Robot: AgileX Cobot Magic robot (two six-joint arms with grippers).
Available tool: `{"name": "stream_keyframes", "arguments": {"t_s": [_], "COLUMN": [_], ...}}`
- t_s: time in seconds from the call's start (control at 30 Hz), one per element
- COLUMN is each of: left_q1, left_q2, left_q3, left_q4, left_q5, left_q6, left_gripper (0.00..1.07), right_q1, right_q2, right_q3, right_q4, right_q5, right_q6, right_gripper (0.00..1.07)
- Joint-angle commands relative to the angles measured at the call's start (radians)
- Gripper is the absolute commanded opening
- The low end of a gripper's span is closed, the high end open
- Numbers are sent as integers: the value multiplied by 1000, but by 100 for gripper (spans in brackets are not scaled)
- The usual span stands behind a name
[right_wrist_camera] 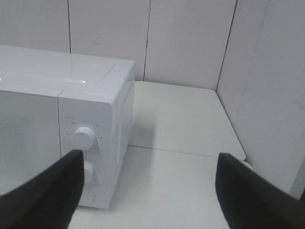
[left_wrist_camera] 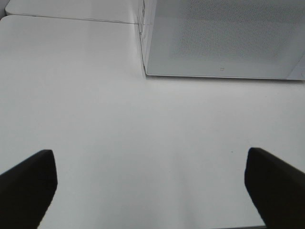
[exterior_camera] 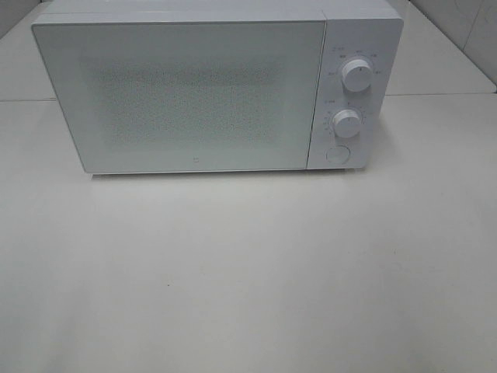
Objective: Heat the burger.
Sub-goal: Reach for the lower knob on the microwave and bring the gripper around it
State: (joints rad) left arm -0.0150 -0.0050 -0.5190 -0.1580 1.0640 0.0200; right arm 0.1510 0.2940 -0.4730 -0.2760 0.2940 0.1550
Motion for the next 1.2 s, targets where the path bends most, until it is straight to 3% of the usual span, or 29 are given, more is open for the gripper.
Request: {"name": "stream_keyframes", "arguments": {"t_s": [0.03, 0.93, 1.2], "left_q1": [5, 5, 5], "left_q2": [-12, -12, -12], "left_q3": [3, 3, 3], "left_q4": [-8, -8, -8], "left_q5": [-3, -3, -3], "left_q6": [-5, -5, -5], "left_gripper": [100, 100, 100], "right_q1": [-3, -3, -3], "right_q2": [87, 685, 855], "right_q3": [5, 10, 10], "right_q4": [-33, -41, 13], "right_q5": [-103, -631, -734], "right_q6": [0, -5, -6], "right_gripper": [77, 76, 76]}}
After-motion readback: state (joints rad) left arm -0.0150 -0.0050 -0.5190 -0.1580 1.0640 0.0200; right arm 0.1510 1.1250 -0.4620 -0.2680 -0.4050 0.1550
